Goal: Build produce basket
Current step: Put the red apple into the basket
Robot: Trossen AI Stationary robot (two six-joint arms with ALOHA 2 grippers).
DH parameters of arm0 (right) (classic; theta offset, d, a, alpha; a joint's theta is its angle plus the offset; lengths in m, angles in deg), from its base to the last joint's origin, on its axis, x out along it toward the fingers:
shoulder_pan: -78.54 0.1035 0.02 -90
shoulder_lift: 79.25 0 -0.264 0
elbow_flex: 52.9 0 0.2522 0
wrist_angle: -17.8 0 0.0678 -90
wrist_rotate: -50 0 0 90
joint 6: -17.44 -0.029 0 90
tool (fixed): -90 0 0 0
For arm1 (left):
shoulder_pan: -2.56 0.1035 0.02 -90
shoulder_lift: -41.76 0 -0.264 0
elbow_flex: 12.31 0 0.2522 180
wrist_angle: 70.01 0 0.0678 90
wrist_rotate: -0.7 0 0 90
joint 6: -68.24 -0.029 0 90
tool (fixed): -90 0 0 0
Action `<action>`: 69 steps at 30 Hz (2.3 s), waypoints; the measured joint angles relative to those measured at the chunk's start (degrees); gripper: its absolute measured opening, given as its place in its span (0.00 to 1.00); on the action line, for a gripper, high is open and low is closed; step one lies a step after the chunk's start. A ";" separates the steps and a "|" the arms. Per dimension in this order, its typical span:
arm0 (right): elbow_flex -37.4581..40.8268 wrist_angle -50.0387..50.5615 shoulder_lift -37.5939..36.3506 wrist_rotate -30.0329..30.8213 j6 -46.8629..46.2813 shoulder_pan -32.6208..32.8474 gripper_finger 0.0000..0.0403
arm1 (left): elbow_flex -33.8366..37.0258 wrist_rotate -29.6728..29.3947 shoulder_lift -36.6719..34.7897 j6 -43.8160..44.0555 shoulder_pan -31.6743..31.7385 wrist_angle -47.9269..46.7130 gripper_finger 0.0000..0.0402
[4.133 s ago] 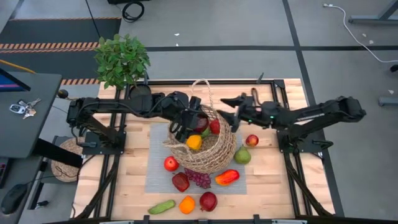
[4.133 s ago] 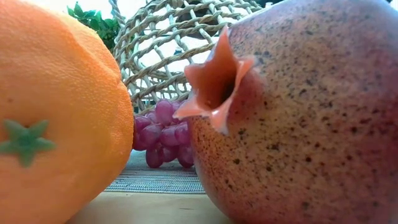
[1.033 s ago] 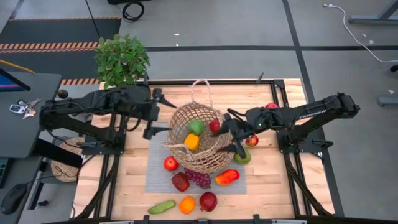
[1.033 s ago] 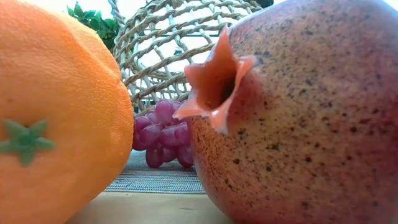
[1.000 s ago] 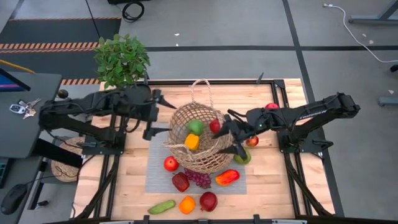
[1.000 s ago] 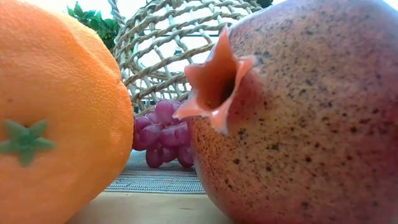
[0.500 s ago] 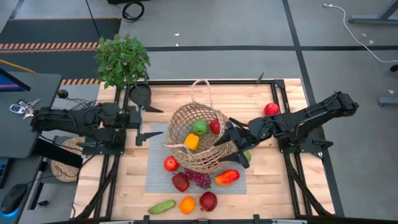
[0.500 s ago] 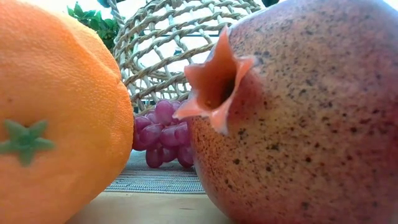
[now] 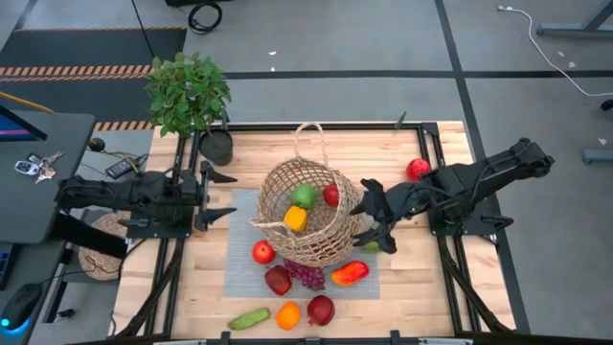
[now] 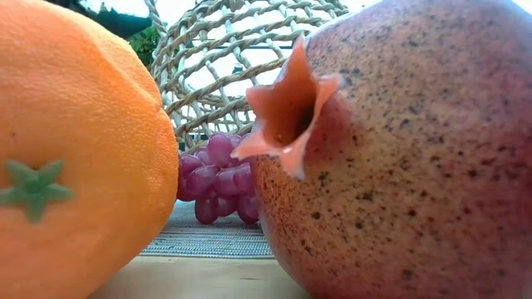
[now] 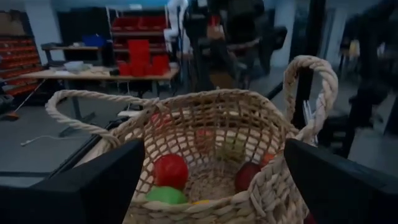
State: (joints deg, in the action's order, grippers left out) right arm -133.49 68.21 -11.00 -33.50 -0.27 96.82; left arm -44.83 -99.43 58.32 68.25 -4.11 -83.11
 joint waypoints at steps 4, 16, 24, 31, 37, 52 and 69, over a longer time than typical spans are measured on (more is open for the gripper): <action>1.80 -2.91 -2.48 -0.50 3.07 -1.63 0.77 | 4.80 -1.09 -5.40 2.58 0.00 0.42 0.98; 6.89 -0.75 -11.70 -0.24 8.24 -3.00 0.77 | 15.34 -5.49 -16.40 8.72 0.02 1.72 0.98; 5.01 22.19 -14.38 7.24 -9.07 -3.24 0.77 | 16.47 -6.77 -16.28 8.78 0.00 1.95 0.98; 5.88 31.58 -13.84 9.63 -15.50 -7.02 0.77 | 16.50 -7.20 -16.24 8.53 0.00 1.49 0.98; 12.98 27.50 -13.40 4.37 -12.12 -10.99 0.77 | 18.20 -8.11 -15.39 9.50 -0.10 2.79 0.98; 32.03 13.44 -13.05 9.36 -23.02 -11.60 0.77 | 18.22 -7.45 -14.95 8.35 -0.33 2.63 0.98; 38.44 5.93 -13.03 10.69 -27.17 -10.46 0.77 | 18.27 -7.39 -14.95 8.33 -0.33 2.63 0.98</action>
State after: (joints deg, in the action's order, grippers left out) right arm -95.05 74.14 -24.02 -22.82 -27.44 86.36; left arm -26.56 -106.83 43.37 76.57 -4.44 -80.48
